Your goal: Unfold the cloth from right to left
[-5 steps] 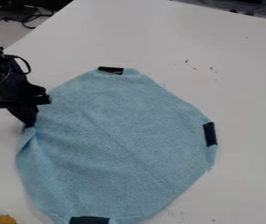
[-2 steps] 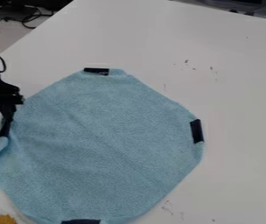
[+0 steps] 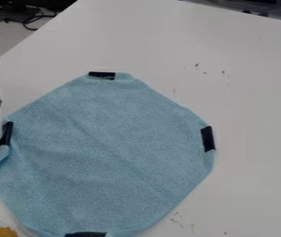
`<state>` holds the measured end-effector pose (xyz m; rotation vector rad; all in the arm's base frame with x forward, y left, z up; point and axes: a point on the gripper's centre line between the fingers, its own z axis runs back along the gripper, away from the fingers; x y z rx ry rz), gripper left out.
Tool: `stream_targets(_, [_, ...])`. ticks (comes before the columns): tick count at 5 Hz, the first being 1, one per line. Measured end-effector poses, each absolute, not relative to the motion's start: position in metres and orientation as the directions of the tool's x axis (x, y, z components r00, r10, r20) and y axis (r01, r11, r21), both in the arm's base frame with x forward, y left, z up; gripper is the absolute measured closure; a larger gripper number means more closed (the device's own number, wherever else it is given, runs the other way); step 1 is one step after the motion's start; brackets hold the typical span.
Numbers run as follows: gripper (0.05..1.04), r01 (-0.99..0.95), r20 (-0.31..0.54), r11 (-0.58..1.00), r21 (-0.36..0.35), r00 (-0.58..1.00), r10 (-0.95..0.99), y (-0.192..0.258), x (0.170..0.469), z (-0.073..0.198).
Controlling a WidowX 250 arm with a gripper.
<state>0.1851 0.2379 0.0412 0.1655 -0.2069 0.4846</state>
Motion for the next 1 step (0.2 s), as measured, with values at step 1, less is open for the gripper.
stream_targets(1, [0.083, -0.451, 0.23, 0.887, 0.102, 0.878, 0.42, 0.2332, 0.1944, 0.0443])
